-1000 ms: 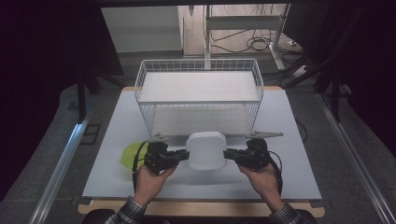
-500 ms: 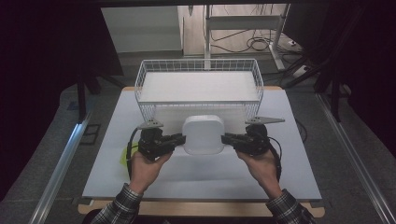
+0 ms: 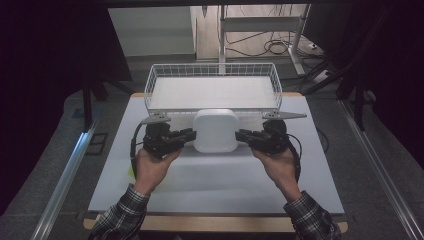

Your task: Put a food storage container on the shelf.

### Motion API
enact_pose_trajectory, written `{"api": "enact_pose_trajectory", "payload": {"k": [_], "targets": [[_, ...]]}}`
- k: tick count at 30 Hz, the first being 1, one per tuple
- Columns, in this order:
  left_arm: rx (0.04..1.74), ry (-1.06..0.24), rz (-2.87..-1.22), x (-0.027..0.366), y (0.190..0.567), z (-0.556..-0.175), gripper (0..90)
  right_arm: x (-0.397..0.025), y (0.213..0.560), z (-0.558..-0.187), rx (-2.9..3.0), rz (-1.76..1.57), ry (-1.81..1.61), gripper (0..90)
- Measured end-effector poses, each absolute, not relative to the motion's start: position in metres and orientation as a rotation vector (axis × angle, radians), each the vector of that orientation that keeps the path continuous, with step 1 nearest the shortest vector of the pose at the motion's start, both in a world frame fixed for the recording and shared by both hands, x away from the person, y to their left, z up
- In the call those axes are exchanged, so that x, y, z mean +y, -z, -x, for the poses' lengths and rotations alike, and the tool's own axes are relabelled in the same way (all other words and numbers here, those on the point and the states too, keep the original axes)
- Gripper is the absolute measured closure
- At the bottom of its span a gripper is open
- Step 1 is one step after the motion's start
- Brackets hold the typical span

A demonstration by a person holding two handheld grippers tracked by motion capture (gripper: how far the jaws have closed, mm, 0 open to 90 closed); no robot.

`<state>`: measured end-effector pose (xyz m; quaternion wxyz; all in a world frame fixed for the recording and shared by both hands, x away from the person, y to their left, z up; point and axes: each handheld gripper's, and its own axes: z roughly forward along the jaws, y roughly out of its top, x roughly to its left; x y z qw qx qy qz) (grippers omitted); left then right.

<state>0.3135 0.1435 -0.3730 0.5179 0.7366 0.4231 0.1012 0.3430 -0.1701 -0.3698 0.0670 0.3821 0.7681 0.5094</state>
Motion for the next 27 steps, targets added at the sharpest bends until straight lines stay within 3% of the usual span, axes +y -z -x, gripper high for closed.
{"api": "enact_pose_trajectory", "payload": {"k": [27], "targets": [[1.007, -0.311, -1.680, 0.151, 0.319, -0.361, 78.4, -0.157, 0.309, -0.390, 2.213, -1.103, -1.575, 77.9]]}}
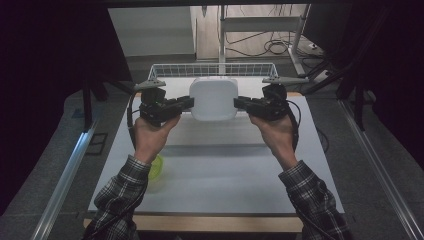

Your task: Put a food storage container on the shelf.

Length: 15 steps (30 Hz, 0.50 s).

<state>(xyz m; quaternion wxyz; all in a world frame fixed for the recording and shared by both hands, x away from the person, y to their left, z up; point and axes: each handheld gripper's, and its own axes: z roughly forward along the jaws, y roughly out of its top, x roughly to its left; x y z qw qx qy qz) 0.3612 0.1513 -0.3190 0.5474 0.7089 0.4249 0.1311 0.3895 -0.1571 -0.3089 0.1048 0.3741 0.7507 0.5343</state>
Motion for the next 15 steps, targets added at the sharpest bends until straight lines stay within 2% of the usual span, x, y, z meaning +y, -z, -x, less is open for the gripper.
{"api": "enact_pose_trajectory", "payload": {"k": [15], "targets": [[1.029, -0.289, -1.656, 0.153, 0.320, -0.392, 77.3, -0.152, 0.300, -0.416, 2.200, -1.156, -1.547, 77.4]]}}
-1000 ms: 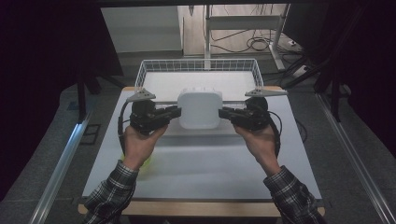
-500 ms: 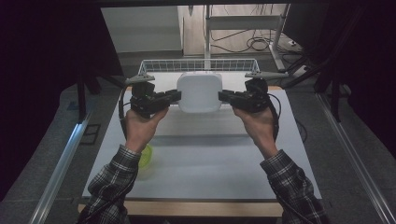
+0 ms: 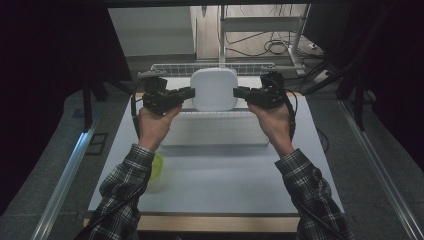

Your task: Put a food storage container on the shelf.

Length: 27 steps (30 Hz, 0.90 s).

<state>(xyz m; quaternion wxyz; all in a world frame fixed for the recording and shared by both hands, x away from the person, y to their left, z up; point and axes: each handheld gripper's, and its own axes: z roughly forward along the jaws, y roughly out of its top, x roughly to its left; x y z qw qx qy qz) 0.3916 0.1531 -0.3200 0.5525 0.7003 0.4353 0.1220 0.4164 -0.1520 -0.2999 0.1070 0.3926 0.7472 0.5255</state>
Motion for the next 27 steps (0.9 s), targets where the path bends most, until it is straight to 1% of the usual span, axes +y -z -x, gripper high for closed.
{"api": "enact_pose_trajectory", "payload": {"k": [5, 7, 10, 17, 25, 27], "targets": [[1.026, -0.307, -1.650, 0.151, 0.323, -0.396, 75.1, -0.152, 0.301, -0.422, 2.202, -1.170, -1.548, 77.0], [1.018, -0.308, -1.649, 0.151, 0.323, -0.397, 72.7, -0.152, 0.301, -0.423, 2.204, -1.171, -1.554, 76.5], [1.005, -0.328, -1.652, 0.148, 0.322, -0.399, 68.1, -0.151, 0.302, -0.426, 2.212, -1.171, -1.545, 73.6], [0.996, -0.387, -1.656, 0.143, 0.323, -0.403, 63.3, -0.149, 0.303, -0.432, 2.215, -1.169, -1.524, 68.5], [0.996, -0.387, -1.650, 0.142, 0.328, -0.412, 59.1, -0.144, 0.304, -0.439, 2.227, -1.186, -1.486, 64.0], [0.999, -0.399, -1.653, 0.142, 0.328, -0.414, 56.7, -0.144, 0.303, -0.441, 2.224, -1.180, -1.475, 62.5]]}}
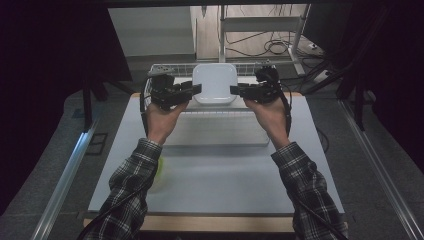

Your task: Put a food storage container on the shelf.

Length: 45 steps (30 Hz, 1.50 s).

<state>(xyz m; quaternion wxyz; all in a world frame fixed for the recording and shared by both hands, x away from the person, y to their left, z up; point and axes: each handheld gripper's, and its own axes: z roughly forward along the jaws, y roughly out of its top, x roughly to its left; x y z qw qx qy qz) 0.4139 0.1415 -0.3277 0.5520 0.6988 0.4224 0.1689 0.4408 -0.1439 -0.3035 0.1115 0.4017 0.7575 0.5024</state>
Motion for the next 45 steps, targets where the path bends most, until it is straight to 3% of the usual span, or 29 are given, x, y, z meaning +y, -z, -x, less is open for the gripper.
{"api": "enact_pose_trajectory", "payload": {"k": [3, 15, 21, 36, 45], "targets": [[0.992, -0.455, -1.679, 0.139, 0.330, -0.416, 51.1, -0.142, 0.303, -0.443, 2.210, -1.188, -1.461, 58.5], [1.029, -0.503, -1.666, 0.135, 0.328, -0.426, 45.3, -0.138, 0.301, -0.453, 2.145, -1.191, -1.430, 55.3], [1.037, -0.543, -1.664, 0.133, 0.328, -0.430, 35.3, -0.141, 0.303, -0.458, 2.112, -1.207, -1.443, 50.8], [0.921, -0.482, -1.750, 0.138, 0.328, -0.398, 11.6, -0.150, 0.306, -0.436, 2.151, -1.053, -1.469, 25.6], [0.877, -0.510, -1.798, 0.145, 0.341, -0.373, 7.1, -0.155, 0.318, -0.417, 2.178, -0.985, -1.465, 16.2]]}}
